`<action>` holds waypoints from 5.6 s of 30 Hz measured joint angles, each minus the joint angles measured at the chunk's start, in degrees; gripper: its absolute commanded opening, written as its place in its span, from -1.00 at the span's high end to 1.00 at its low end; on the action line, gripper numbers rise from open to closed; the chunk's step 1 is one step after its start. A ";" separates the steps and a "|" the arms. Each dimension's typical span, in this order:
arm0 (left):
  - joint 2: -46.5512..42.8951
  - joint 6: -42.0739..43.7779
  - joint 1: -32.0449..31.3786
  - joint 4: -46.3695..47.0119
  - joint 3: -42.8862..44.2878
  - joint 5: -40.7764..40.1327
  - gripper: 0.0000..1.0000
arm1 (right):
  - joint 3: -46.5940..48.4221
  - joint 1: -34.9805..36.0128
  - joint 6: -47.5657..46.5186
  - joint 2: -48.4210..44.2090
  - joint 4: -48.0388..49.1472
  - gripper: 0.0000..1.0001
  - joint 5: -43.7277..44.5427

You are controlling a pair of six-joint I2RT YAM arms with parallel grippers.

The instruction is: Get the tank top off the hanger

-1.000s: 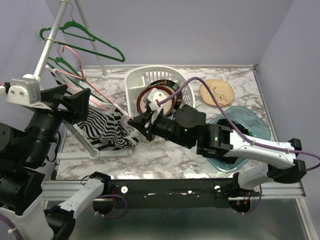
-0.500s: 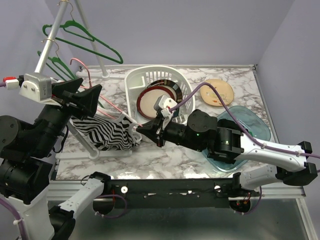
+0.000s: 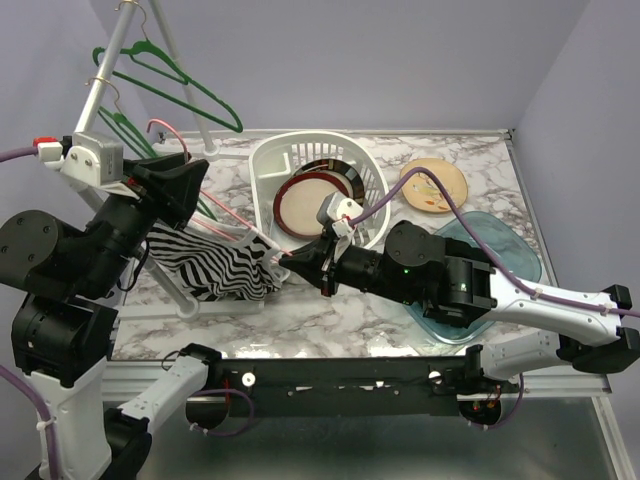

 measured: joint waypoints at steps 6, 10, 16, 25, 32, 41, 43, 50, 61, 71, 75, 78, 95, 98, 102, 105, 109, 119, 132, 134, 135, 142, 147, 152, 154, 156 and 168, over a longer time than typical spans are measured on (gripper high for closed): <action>0.50 1.20 0.37 1.64 -0.85 1.55 1.00 | -0.04 0.00 0.52 -0.85 -0.31 0.26 0.15; 1.92 -1.20 0.33 1.95 -0.66 1.64 1.00 | -0.02 0.02 2.95 -3.10 -0.13 -0.49 2.58; 5.53 -3.69 0.31 2.32 0.85 -0.57 1.00 | -0.17 0.00 10.05 -6.88 -0.33 -0.54 10.56; 6.78 -3.58 0.33 2.38 1.05 -7.06 1.00 | 0.24 0.00 14.84 -8.83 -0.22 -0.43 14.73; 7.91 -2.45 0.33 1.53 3.02 -10.54 1.00 | 1.22 0.04 16.39 -8.72 0.55 -0.43 14.45; 8.74 -0.98 0.33 1.16 3.04 -13.11 1.00 | 9.62 0.68 13.40 -4.94 1.49 -0.52 14.53; 9.01 -0.68 0.31 1.07 3.04 -13.40 1.00 | 11.04 0.79 12.74 -3.98 1.73 -0.50 14.56; 10.47 -0.33 0.33 0.44 3.91 -14.05 1.00 | 14.97 0.87 11.96 1.88 0.92 -0.43 14.84; 10.67 -0.83 0.33 -0.92 7.65 -14.05 1.00 | 15.61 0.94 8.46 8.92 0.11 -0.43 24.26; 9.94 -1.46 0.33 -2.05 7.41 -14.08 1.00 | 19.02 0.98 4.57 14.23 0.57 0.99 29.05; 9.09 -0.94 0.31 -2.12 5.40 -15.50 1.00 | 18.99 1.07 3.52 13.55 0.57 0.99 30.36; 8.76 -0.15 0.31 -2.49 4.79 -17.16 1.00 | 16.81 1.09 2.91 10.71 0.66 0.99 30.73; 8.52 0.20 0.31 -4.24 7.13 -19.47 1.00 | -5.81 -0.79 1.09 -10.75 11.47 0.99 35.50; 8.44 -1.60 0.31 -4.37 8.07 -16.92 1.00 | -8.48 -1.14 1.77 -10.67 11.93 0.99 34.27; 8.02 -5.25 0.33 -4.39 9.62 -10.93 1.00 | -9.88 -1.60 2.51 -10.36 13.00 0.99 31.47; 6.67 -9.29 0.31 -3.98 9.70 -4.24 1.00 | -9.88 -2.19 3.06 -9.46 14.71 0.99 27.28; 2.80 -16.20 0.33 -0.59 6.56 5.49 1.00 | -8.94 -2.71 3.65 -6.32 16.70 0.99 21.49; -0.68 -24.30 0.31 5.03 8.24 16.33 1.00 | -4.81 -4.13 4.74 0.24 16.48 0.99 14.56; -1.44 -18.75 0.31 3.67 9.18 16.85 1.00 | 15.61 -4.26 -7.21 -4.57 3.37 0.99 13.38; -1.95 -17.55 0.31 2.73 8.98 15.82 1.00 | 19.56 -4.26 -11.56 -6.60 2.64 0.99 14.19; -2.19 -16.55 0.33 2.08 8.96 15.06 1.00 | 20.85 -4.26 -13.00 -7.02 2.49 0.99 14.51; -2.69 -11.80 0.31 -1.14 7.74 10.51 1.00 | 28.79 -5.11 -35.01 -8.20 9.66 0.99 23.71; -2.67 -9.94 0.31 -2.25 6.93 9.18 1.00 | 30.40 -14.45 -46.03 -5.90 13.03 0.99 26.51; -2.62 -8.92 0.31 -2.23 6.93 8.63 1.00 | 28.81 -23.26 -50.75 -5.35 13.57 0.99 27.54; -2.62 -8.59 0.31 -2.16 6.88 8.41 1.00 | 24.59 -25.03 -52.06 -7.23 14.78 0.99 28.17; -2.62 -8.28 0.31 -2.16 6.88 8.00 1.00 | 19.82 -26.01 -52.35 -9.70 15.78 0.99 29.07; -2.38 -7.58 0.31 -2.05 7.06 6.23 1.00 | -9.07 -27.50 -34.73 -27.65 18.32 0.98 36.35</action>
